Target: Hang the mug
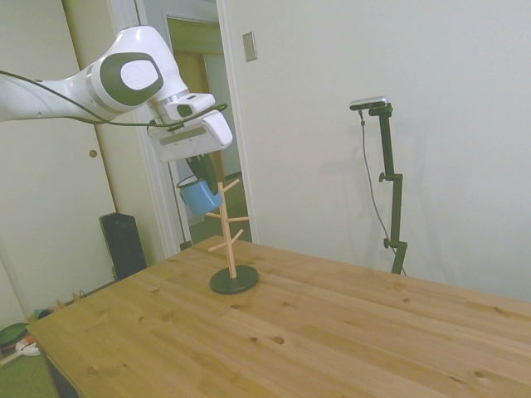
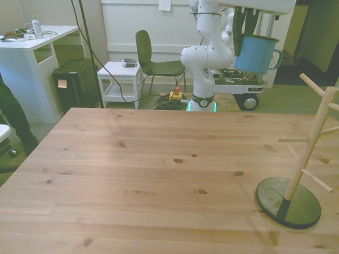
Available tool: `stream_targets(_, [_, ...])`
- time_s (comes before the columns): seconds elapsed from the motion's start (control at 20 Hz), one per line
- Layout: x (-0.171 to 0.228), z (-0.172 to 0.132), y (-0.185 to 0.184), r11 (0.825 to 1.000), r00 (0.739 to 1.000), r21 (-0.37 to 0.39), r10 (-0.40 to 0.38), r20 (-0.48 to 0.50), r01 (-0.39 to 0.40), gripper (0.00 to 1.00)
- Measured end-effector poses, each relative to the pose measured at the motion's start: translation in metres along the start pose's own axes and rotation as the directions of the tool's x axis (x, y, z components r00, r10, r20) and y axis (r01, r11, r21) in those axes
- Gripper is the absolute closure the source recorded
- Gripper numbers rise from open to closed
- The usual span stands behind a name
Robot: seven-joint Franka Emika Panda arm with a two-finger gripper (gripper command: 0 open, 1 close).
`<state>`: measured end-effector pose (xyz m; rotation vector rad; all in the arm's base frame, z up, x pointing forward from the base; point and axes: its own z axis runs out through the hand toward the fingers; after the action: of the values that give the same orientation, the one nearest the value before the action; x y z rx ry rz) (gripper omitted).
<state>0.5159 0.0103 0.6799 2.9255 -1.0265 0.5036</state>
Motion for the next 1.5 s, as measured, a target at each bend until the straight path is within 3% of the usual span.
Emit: stream_targets(1.5, [-0.006, -0.014, -0.02, 1.0, 1.0, 0.009, 0.005, 0.002, -0.005, 1.0])
